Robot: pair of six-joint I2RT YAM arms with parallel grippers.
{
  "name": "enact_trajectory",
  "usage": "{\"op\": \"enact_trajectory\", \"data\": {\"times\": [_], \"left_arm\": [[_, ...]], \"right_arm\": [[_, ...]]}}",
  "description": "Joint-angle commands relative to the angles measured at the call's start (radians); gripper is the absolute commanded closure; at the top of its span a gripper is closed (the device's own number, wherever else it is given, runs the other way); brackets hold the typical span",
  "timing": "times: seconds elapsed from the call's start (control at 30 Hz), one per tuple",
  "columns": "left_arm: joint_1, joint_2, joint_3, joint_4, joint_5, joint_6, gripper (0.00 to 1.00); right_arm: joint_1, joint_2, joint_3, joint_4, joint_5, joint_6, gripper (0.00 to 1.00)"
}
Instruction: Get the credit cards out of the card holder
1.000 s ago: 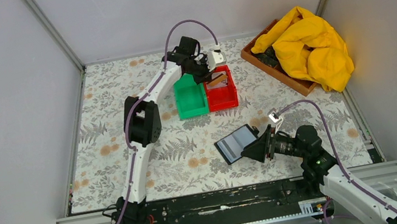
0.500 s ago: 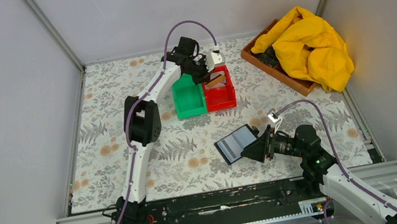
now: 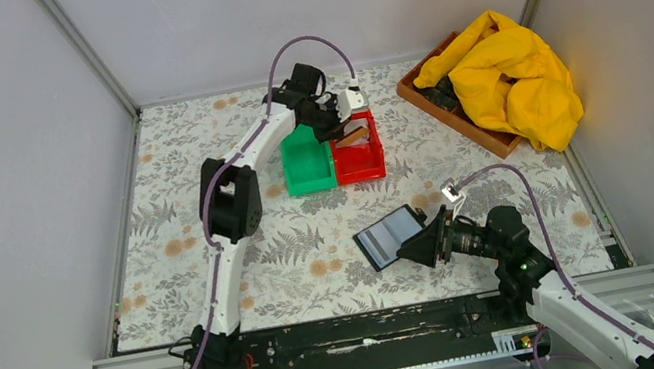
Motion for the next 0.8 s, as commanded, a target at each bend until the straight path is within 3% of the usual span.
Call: {"op": "enact_trajectory", "data": {"times": [0.0,0.47,0.77], "left_arm": [[0.009,-0.106,-0.087,0.06,0.001,-0.025,1.0],[-0.007,-0.24,-0.201,0.114,-0.022,-0.028,1.0],[-0.016,-0.165,-0.056,-0.115,-0.062,0.083,1.0]], "right_arm": [[0.003,-0.009,-0.067,0.041,-0.014,-0.006,0.44],[0.003,-0.016,-0.066,0.035,-0.015,-0.01,0.44],[0.002,-0.019,-0.061,0.012,-0.002,-0.021,0.44]]}}
